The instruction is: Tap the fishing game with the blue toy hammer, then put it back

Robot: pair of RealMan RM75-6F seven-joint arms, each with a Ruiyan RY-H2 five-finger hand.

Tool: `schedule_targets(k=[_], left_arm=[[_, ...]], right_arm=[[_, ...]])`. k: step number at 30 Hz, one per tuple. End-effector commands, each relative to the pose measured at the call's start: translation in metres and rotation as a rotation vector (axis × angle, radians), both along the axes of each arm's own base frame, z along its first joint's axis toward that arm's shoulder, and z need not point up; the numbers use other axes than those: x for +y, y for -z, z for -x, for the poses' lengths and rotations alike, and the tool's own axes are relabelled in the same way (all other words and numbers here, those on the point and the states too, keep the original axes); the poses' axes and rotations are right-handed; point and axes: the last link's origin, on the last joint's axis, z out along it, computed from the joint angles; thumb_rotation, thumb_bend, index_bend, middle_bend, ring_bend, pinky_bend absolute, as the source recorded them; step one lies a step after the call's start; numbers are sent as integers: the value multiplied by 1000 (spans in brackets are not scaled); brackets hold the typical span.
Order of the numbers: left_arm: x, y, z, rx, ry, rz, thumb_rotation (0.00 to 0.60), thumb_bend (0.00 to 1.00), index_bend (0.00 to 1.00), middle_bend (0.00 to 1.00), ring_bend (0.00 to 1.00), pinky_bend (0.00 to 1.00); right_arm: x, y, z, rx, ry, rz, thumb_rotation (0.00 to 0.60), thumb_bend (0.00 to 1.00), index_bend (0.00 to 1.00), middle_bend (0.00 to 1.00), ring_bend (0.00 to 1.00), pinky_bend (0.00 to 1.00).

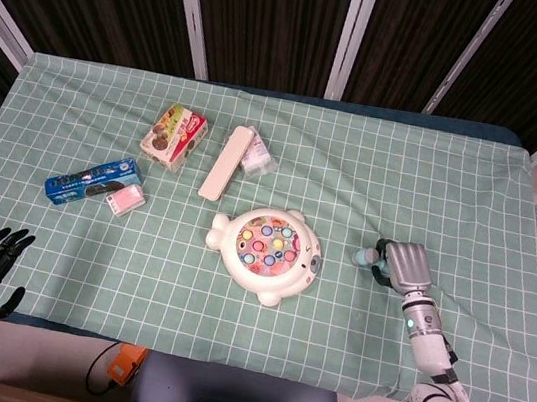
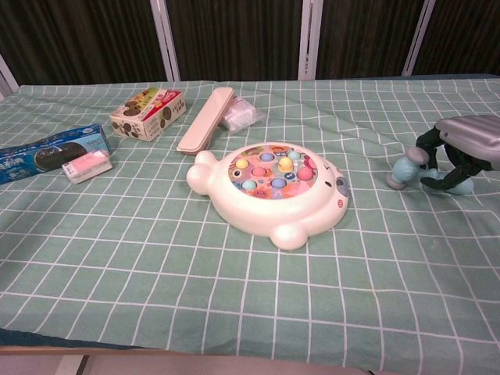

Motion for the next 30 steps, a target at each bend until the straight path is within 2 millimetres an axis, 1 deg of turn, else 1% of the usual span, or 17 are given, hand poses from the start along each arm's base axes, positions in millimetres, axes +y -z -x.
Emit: schedule_targets(k=[1, 4, 16, 30], left_arm=[[0, 0, 0, 0, 0, 0, 600, 405, 0, 58, 23, 96], [0, 0, 0, 0, 0, -1, 600, 406, 0, 58, 23, 97], [0, 0, 0, 1, -1, -2, 600, 406, 0, 59, 22, 97], [-1, 0, 0, 2, -3, -3, 600, 407, 0, 60, 23, 97]], right_arm=[[0, 0, 0, -7, 6, -11, 600, 454, 889, 735, 758, 785], [-1, 0, 2, -17, 15, -17, 600, 432, 861, 735, 752, 775], [-5, -3, 7, -20, 46, -6, 600, 408, 818, 708, 731, 755], [-9, -5, 10, -36, 68, -9, 600, 392, 787, 684, 715, 745]])
